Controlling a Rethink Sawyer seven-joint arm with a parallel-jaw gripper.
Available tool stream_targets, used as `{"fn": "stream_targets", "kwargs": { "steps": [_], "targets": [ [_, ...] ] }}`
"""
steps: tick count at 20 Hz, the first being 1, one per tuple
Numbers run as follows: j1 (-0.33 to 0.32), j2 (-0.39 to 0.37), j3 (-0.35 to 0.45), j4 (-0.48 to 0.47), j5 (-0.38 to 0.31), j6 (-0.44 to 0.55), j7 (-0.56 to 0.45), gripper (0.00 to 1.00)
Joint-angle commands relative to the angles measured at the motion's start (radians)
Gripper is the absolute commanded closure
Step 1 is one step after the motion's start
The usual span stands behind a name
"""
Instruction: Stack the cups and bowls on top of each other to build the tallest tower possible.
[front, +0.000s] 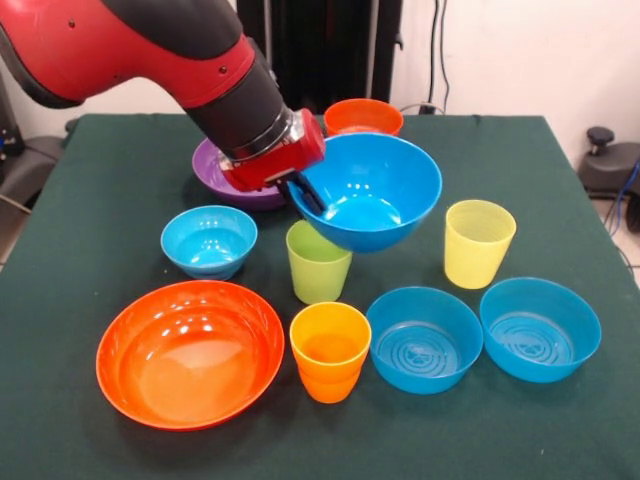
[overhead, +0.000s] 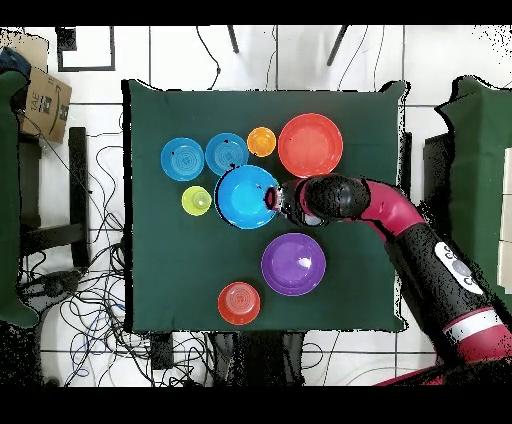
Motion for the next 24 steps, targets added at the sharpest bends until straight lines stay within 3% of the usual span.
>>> {"fn": "stream_targets", "kwargs": {
  "steps": [1, 4, 12, 24],
  "targets": [
    [0.021, -0.073, 0.003, -0.074, -0.09, 0.217, -0.355, 1.0],
    [0.01, -0.094, 0.015, -0.082, -0.104, 0.254, -0.371, 1.0],
    [-0.001, -0.09, 0.025, -0.097, -0.16, 0.235, -0.362, 1.0],
    [-0.026, -0.08, 0.042, -0.076, -0.153, 0.197, -0.308, 1.0]
  ]
}}
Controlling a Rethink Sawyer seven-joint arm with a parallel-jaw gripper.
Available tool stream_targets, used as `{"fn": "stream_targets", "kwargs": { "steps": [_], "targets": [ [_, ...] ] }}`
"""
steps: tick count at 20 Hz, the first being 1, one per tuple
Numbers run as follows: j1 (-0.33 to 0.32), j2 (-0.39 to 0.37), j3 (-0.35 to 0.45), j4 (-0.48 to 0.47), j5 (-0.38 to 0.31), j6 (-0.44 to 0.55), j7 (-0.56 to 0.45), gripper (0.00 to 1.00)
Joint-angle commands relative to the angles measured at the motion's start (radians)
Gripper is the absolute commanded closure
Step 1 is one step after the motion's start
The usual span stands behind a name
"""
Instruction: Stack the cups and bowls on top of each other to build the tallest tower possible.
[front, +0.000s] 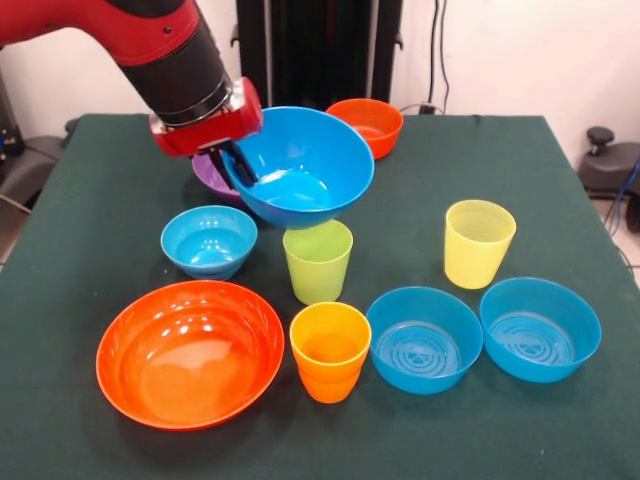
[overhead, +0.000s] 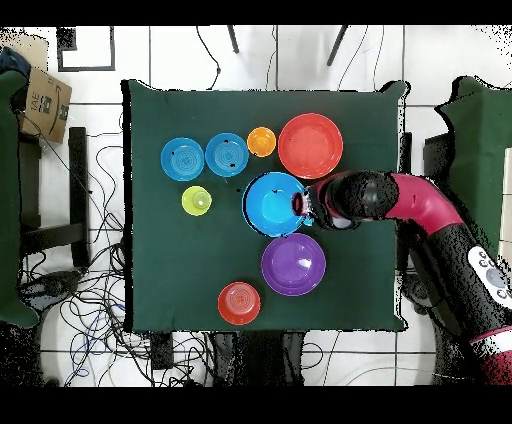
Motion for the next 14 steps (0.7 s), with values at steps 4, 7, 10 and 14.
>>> {"fn": "stream_targets", "kwargs": {
  "steps": [4, 7, 10, 14],
  "targets": [
    [0.007, 0.027, 0.032, -0.029, -0.039, 0.024, -0.287, 1.0],
    [0.004, 0.033, 0.038, -0.014, -0.027, 0.017, -0.267, 1.0],
    [-0.001, 0.043, 0.045, 0.003, -0.013, 0.002, -0.243, 1.0],
    [-0.004, 0.062, 0.049, 0.018, -0.01, -0.028, -0.217, 1.0]
  ]
}}
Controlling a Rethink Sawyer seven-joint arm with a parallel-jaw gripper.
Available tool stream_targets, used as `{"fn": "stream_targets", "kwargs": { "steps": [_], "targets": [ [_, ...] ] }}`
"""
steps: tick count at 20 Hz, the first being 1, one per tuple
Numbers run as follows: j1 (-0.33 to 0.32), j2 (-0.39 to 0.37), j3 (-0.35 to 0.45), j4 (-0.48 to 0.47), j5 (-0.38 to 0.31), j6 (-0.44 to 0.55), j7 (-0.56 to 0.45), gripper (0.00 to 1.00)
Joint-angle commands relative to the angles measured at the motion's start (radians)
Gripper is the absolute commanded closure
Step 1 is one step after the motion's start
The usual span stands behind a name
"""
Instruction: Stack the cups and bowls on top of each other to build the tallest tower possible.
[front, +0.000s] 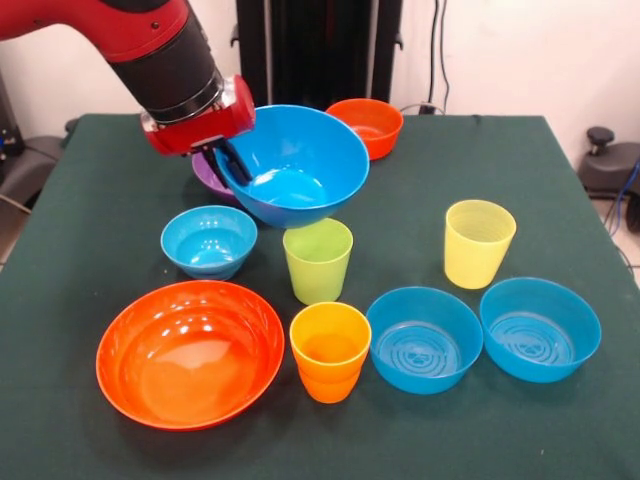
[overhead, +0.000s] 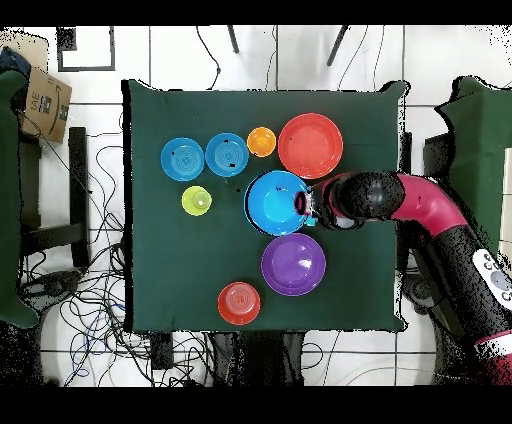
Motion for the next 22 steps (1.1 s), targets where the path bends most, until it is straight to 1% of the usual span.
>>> {"fn": "stream_targets", "kwargs": {
  "steps": [1, 9, 22],
  "targets": [
    [0.018, 0.063, 0.028, 0.017, -0.015, -0.036, -0.214, 1.0],
    [0.016, 0.088, 0.02, 0.013, -0.042, -0.065, -0.206, 1.0],
    [0.008, 0.119, 0.023, 0.01, -0.053, -0.077, -0.204, 1.0]
  ]
}}
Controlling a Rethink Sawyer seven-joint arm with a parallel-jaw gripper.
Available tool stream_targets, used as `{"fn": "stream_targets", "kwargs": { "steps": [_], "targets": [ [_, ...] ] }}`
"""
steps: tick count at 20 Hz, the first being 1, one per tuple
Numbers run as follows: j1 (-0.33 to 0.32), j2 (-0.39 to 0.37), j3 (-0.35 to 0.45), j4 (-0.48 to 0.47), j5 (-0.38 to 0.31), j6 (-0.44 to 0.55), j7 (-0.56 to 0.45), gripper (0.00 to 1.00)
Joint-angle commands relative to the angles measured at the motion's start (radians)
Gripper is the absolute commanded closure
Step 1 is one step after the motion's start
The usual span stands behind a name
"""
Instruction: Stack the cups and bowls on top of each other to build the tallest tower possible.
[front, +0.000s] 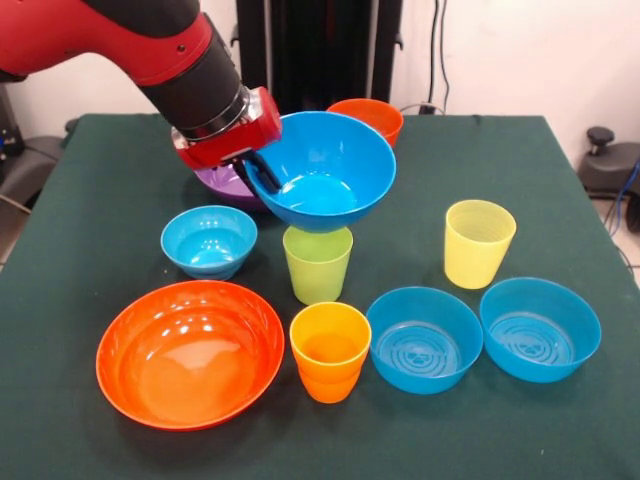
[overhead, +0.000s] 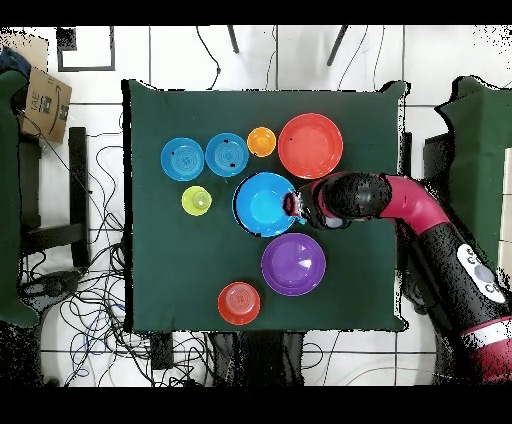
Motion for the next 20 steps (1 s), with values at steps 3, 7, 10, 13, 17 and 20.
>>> {"fn": "stream_targets", "kwargs": {
  "steps": [3, 7, 10, 13, 17, 20],
  "targets": [
    [0.008, 0.064, 0.005, 0.009, -0.049, -0.093, -0.2, 1.0],
    [0.007, 0.078, 0.006, 0.009, -0.053, -0.124, -0.193, 1.0],
    [0.002, 0.088, 0.006, 0.008, -0.056, -0.148, -0.193, 1.0],
    [-0.007, 0.099, 0.007, 0.014, -0.058, -0.181, -0.183, 1.0],
    [-0.012, 0.105, 0.009, 0.016, -0.059, -0.207, -0.174, 1.0],
    [-0.016, 0.109, 0.009, 0.017, -0.062, -0.22, -0.17, 1.0]
  ]
}}
